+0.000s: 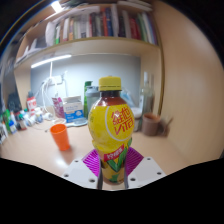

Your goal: Pour water

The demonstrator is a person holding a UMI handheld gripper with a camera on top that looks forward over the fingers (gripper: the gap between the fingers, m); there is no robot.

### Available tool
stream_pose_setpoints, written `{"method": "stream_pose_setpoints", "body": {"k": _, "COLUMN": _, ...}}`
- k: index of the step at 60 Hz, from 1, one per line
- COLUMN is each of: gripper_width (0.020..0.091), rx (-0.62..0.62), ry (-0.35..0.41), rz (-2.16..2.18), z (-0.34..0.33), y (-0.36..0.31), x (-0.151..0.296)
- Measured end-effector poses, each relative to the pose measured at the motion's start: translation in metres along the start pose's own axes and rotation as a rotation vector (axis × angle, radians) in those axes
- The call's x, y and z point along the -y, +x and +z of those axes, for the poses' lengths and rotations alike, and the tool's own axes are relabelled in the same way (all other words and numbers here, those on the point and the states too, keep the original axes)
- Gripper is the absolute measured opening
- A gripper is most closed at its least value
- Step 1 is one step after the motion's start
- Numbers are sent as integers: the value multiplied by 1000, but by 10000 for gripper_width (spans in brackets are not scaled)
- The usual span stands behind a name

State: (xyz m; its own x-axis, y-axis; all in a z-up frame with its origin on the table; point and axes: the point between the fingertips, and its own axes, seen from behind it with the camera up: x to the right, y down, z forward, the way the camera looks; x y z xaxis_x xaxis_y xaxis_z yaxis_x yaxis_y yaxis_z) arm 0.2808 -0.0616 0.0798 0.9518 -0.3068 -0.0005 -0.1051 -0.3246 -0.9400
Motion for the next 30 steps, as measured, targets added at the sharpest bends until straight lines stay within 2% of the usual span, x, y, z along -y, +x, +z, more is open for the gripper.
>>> {"method": "stream_pose_setpoints", "body": {"k": 11, "gripper_width": 291, "rx": -126, "ry": 41, "rz": -698, "z": 60, "y": 27, "x": 119}}
{"method": "stream_pose_setpoints", "body": {"k": 17, "gripper_width": 289, "rx": -198, "ry": 78, "rz": -1219, "z": 100, "y": 3, "x": 162}}
{"method": "stream_pose_setpoints", "body": {"k": 24, "gripper_width": 290, "rx": -197, "ry": 162, "rz": -1840, "z": 123, "y": -42, "x": 188}}
{"method": "stream_pose_setpoints", "body": {"k": 30, "gripper_width": 290, "rx": -231, "ry": 222, "rz": -2115, "z": 138, "y": -77, "x": 187}}
